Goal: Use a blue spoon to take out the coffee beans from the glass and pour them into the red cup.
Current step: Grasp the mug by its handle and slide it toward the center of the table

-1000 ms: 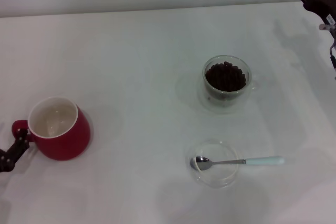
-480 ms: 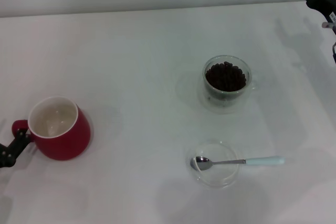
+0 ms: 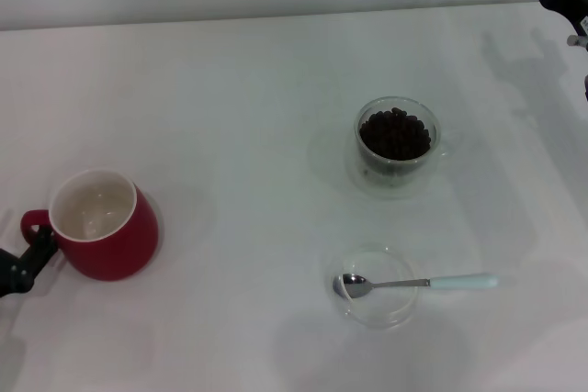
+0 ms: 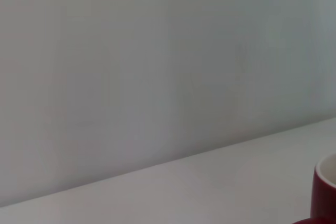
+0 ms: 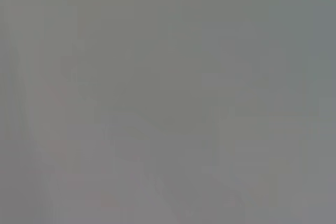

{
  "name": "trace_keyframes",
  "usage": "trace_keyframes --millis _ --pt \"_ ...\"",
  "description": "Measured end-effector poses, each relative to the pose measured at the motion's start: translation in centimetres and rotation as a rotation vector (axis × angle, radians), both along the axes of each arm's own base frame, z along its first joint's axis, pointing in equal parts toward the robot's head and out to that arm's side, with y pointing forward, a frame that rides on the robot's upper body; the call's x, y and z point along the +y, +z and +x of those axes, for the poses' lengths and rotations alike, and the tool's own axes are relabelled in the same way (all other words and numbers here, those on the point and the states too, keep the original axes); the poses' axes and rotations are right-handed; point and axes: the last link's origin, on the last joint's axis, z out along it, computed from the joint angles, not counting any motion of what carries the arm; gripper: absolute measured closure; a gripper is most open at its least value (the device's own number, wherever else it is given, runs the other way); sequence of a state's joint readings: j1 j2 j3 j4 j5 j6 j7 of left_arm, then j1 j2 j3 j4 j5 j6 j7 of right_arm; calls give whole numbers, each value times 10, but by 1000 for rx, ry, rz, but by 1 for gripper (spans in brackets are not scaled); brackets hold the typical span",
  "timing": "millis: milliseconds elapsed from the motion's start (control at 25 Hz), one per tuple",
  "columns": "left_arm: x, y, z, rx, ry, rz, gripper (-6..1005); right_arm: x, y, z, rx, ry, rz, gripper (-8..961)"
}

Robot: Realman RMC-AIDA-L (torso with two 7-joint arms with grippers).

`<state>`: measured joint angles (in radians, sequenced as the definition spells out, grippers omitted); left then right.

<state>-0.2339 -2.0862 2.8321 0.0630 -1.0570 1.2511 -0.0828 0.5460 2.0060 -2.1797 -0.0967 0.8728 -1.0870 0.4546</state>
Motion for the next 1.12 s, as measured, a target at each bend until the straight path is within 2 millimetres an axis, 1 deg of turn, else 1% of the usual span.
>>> trace_keyframes --millis 120,320,560,680,880,1120 --pt "1 -3 2 -6 0 -8 159 0 0 0 -1 1 -1 82" --pt "1 -8 3 -8 14 -21 199 0 0 0 -1 3 0 82" --pt "3 -14 9 33 -12 -21 246 0 1 0 -3 3 3 82" --pt "5 -14 10 39 -19 -21 463 0 1 0 -3 2 3 82" --pt "5 -15 11 37 -20 -21 733 0 1 0 -2 2 4 82" --pt "6 -16 13 28 -21 -19 905 0 1 0 -2 2 4 82"
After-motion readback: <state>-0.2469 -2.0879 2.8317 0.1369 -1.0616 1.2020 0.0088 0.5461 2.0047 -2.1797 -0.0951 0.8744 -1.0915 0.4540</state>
